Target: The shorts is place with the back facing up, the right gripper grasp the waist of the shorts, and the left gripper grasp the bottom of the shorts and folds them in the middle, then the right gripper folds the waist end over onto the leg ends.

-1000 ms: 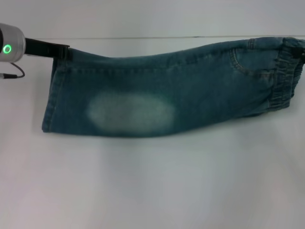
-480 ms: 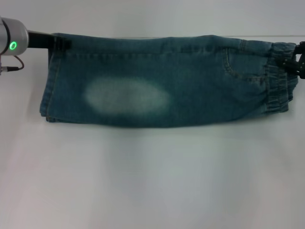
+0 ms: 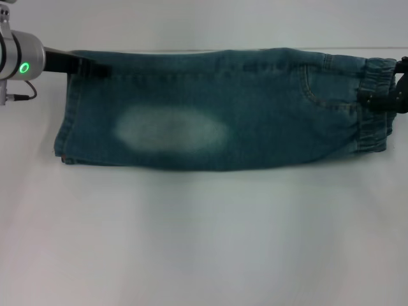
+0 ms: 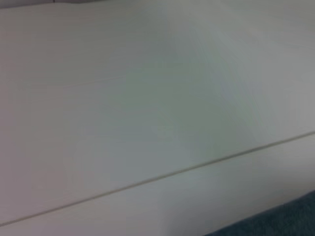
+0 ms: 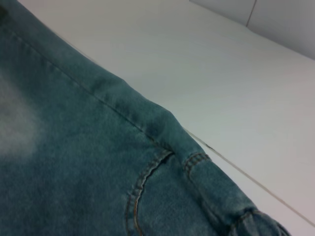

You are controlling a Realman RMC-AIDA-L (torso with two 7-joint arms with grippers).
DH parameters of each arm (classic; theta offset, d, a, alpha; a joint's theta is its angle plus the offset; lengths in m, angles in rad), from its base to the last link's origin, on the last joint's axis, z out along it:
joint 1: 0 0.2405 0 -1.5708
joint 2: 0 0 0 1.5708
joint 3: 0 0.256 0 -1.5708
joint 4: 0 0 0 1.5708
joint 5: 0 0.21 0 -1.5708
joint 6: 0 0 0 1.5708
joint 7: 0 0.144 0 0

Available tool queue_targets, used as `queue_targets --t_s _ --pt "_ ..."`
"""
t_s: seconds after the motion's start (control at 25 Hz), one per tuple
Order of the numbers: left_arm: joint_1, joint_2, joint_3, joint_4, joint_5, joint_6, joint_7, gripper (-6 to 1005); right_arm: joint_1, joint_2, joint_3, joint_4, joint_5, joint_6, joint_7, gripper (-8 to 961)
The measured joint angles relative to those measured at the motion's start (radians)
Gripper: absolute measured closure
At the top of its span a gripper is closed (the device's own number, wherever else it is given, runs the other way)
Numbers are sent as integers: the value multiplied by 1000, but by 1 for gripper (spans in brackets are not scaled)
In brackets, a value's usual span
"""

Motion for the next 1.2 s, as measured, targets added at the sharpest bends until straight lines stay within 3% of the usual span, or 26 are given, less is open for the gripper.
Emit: queue_targets --t_s 0.12,0.24,0.44,1.2 --pt "-6 2 1 -5 2 26 0 256 -1 0 -2 1 -1 -2 0 316" --pt "-12 3 2 -16 2 42 0 169 -2 1 -9 4 -7 -2 0 88" --pt "-17 4 2 -38 6 41 -1 78 -2 9 -14 6 -22 9 0 25" --pt "28 -26 1 62 -7 59 0 79 -7 14 -32 0 -118 -15 136 44"
